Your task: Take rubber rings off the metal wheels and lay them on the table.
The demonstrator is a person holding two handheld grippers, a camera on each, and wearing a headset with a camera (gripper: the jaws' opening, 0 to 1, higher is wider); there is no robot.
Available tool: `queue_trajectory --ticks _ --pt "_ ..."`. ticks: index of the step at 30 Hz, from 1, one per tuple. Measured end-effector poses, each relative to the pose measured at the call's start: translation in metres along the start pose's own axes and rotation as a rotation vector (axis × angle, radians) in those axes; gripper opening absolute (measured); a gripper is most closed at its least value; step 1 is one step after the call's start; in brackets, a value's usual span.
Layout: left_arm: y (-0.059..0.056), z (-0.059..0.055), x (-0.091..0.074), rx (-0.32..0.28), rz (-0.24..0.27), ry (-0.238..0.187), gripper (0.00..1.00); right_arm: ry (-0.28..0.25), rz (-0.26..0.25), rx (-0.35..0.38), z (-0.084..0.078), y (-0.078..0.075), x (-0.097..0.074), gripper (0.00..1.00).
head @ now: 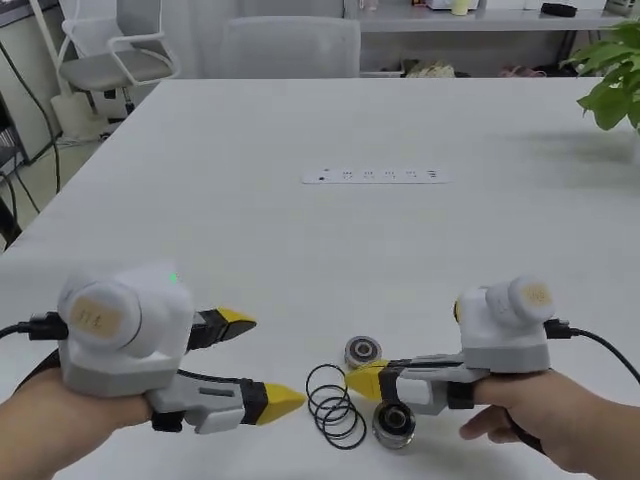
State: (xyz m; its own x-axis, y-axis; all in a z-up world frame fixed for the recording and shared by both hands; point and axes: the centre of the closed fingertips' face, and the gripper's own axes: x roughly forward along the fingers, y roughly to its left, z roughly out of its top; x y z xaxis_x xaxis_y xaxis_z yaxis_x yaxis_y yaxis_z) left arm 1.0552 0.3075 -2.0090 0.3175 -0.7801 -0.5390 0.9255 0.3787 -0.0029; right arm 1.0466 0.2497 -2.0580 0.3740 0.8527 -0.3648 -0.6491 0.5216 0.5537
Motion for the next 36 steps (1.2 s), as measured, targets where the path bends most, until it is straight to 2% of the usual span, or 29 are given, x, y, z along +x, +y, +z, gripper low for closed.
queue_trajectory --ticks 8,19,28,36 --pt "0.002 -0.003 -0.001 0.003 0.005 0.008 0.58 0.032 -0.036 -0.052 -0.006 -0.006 0.001 0.0" --pt "0.001 -0.005 -0.002 -0.005 0.006 0.011 0.58 0.033 -0.052 -0.108 -0.003 -0.006 0.001 0.02" --pt "0.001 -0.001 -0.005 -0.011 0.009 0.002 0.58 0.031 -0.05 -0.128 0.001 -0.003 0.0 0.13" --pt "-0.001 0.004 -0.009 -0.019 0.008 -0.011 0.58 0.008 -0.052 -0.143 0.011 0.0 -0.01 0.22"
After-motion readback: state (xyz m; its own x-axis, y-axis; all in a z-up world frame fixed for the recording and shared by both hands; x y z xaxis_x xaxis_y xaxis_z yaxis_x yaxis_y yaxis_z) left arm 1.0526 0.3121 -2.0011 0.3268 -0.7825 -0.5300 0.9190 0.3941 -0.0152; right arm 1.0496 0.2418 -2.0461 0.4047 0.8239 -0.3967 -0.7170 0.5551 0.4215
